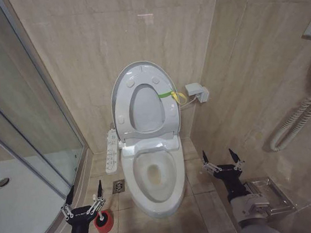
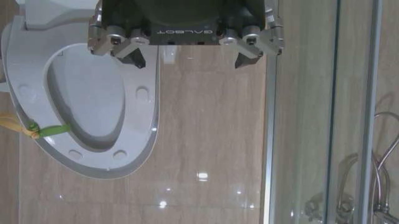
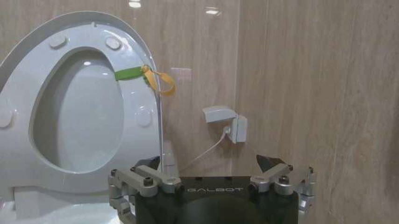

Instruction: Open the toilet lid, clean the toilet bowl with a toilet brush, close the toilet lid, and flush.

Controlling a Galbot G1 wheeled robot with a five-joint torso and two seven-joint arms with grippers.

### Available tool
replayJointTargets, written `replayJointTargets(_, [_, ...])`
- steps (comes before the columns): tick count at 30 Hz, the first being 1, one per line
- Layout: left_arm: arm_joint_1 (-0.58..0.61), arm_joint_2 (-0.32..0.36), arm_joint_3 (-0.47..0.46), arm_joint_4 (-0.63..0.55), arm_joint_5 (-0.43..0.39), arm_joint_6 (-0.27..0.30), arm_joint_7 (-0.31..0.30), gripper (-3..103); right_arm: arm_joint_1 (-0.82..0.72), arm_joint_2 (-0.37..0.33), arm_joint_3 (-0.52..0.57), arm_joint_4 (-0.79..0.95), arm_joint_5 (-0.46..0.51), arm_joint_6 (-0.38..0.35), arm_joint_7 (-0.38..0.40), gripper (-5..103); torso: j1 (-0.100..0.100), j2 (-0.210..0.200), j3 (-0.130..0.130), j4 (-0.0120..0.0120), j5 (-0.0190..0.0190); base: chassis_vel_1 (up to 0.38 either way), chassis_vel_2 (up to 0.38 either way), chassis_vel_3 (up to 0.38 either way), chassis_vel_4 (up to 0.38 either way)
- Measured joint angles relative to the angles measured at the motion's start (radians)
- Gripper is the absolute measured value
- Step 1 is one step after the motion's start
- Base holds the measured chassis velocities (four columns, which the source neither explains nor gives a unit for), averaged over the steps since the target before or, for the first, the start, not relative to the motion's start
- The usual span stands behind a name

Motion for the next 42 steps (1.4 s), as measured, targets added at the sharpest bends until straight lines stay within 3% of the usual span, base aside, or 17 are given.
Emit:
replayJointTargets(11, [0.0,0.0,0.0,0.0,0.0,0.0,0.0,97,-0.006,0.0,0.004,-0.001,0.0,0.007,-0.004,100,0.0,0.0,0.0,0.0001,0.0,0.0,0.0,0.0,0.0])
replayJointTargets(14, [0.0,0.0,0.0,0.0,0.0,0.0,0.0,97,-0.055,0.005,0.037,-0.028,0.025,0.066,-0.045,100,0.0,0.0,0.0,0.0004,0.0,0.0,0.0,0.0,0.0])
replayJointTargets(17, [0.0,0.0,0.0,0.0,0.0,0.0,0.0,97,-0.146,0.013,0.096,-0.079,0.071,0.17,-0.118,100,0.0,0.0,0.0,-0.001,0.0002,0.0,0.0,0.0,0.0])
replayJointTargets(21, [0.0,0.0,0.0,0.0,0.0,0.0,0.0,97,-0.158,0.018,0.102,-0.062,0.094,0.228,-0.134,100,0.0,0.0,0.0,-0.0001,0.0001,0.0,0.0,0.0,0.0])
replayJointTargets(31, [0.0,0.0,0.0,0.0,0.0,0.0,0.0,97,-0.161,0.029,0.095,0.066,0.127,0.219,-0.141,100,0.0,0.0,0.0,0.0,0.0,0.0,0.0,0.0,0.0])
replayJointTargets(42, [0.0,0.0,0.0,0.0,0.0,0.0,0.0,97,-0.159,0.036,0.086,0.082,0.125,0.22,-0.129,100,0.0,0.0,0.0,0.0,0.0,0.0,0.0,0.0,0.0])
